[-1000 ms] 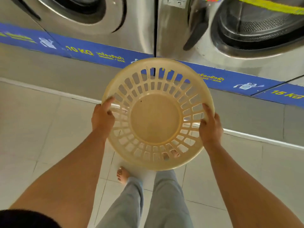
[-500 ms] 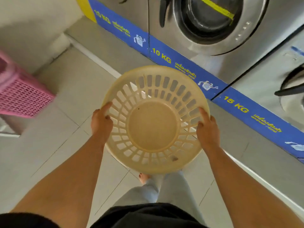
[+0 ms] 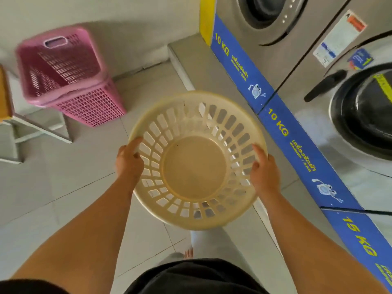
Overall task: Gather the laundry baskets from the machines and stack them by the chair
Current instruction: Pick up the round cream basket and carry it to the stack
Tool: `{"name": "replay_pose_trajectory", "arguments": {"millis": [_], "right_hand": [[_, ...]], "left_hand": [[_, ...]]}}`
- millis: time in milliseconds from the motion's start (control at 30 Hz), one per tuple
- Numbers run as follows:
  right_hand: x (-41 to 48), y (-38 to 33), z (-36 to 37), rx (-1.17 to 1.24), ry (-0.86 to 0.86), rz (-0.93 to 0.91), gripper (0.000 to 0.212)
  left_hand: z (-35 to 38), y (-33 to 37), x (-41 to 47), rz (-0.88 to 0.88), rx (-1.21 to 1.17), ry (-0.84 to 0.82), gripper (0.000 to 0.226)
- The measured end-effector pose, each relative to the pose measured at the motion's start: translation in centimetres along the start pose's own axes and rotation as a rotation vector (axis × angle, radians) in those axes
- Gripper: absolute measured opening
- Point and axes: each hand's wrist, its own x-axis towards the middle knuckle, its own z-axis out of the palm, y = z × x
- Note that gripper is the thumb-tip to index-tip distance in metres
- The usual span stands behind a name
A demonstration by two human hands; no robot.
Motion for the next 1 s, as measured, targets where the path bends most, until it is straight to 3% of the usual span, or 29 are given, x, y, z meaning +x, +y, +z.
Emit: {"name": "replay_pose_trajectory", "arguments": {"millis": [367, 1000], "right_hand": [[15.7, -14.6, 3.5, -0.042, -0.149, -0.136, 0.053], [41.0, -34.9, 13.2, -0.082, -0.213, -0.134, 0.055]], "left_hand": [[-3.3, 2.3, 15.0, -0.155, -0.054, 0.107, 0.053], [-4.5, 7.1, 45.1, -0.284, -0.023, 0.000, 0.058]]}}
